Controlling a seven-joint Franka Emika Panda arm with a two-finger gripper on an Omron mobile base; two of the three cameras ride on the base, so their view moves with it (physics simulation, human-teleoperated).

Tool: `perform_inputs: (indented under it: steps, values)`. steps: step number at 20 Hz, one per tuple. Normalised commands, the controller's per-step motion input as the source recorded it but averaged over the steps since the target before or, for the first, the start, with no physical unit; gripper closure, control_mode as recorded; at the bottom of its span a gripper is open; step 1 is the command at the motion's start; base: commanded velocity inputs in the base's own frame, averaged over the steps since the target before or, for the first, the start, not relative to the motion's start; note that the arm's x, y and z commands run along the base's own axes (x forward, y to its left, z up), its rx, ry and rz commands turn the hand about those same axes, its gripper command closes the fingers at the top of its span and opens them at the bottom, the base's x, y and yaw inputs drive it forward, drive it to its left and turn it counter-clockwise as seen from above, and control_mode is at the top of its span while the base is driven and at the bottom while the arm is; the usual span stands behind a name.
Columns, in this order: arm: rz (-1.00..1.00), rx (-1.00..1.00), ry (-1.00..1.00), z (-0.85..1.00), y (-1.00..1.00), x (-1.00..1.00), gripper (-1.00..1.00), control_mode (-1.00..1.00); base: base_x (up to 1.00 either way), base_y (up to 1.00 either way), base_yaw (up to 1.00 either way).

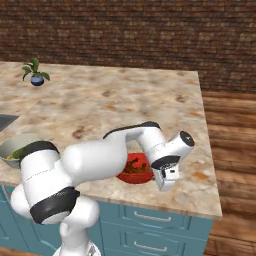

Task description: Place the bowl with the lemon wedge and cucumber on the top shelf of the fridge. Place the bowl with the chicken drumsticks on the second highest shelf of the fridge.

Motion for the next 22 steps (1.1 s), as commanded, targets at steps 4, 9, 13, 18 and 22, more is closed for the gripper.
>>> perform_inputs:
  steps: [4,9,13,18,22]
  values:
    - [-0.01,0.01,-0.23,0.98,0.90,-0.76,1.00,-1.00,0.00,0.00,0.00]
    - [-0.05,0.09,-0.21,0.86,1.00,-0.87,1.00,-1.00,0.00,0.00,0.00]
    - [-0.01,0.02,-0.20,0.64,0.97,-1.00,1.00,-1.00,0.00,0.00,0.00]
    - [0.00,-0.01,-0.02,0.26,0.50,-0.52,1.00,-1.00,0.00,0.00,0.00]
    - [0.00,0.00,0.00,0.00,0.00,-0.04,1.00,1.00,-0.11,0.00,0.00]
